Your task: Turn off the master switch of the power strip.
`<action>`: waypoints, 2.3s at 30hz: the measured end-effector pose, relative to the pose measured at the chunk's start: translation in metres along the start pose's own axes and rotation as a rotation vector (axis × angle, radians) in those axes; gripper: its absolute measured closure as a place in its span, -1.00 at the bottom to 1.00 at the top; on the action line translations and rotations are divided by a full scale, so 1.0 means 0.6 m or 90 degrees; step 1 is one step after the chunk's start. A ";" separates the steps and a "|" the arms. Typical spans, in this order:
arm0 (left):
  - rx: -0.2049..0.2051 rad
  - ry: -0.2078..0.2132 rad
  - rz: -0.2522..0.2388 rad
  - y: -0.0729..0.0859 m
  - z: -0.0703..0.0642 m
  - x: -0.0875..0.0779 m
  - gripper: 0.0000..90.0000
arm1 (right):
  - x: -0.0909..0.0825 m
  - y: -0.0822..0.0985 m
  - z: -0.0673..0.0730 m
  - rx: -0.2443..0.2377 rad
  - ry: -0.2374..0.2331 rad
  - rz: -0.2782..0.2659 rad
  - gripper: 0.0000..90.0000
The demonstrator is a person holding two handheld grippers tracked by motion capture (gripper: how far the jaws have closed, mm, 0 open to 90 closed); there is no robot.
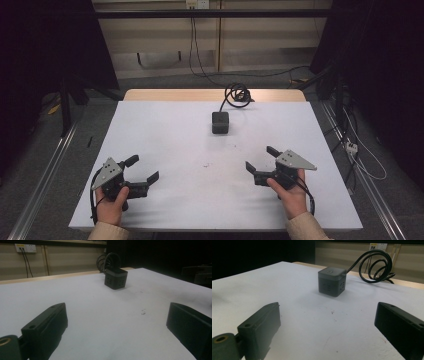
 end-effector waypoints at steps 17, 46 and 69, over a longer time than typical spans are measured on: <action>-0.005 0.000 -0.003 -0.001 0.003 -0.001 -0.93 | 0.039 -0.007 0.000 0.010 0.004 0.010 -0.84; -0.009 0.012 -0.008 -0.002 0.002 0.010 -0.92 | 0.082 -0.028 -0.001 0.003 0.014 0.015 -0.82; -0.014 0.012 -0.016 -0.002 0.004 0.019 -0.92 | 0.108 -0.037 0.003 -0.005 0.016 0.026 -0.82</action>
Point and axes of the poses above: each handheld gripper's, and its own axes: x roughly forward along the jaws, y roughly out of its underside, z roughly to its left, the point moved 1 cm from there along x, roughly forward along the jaws, and after that the axes turned 14 degrees about -z, right-handed, at the moved point
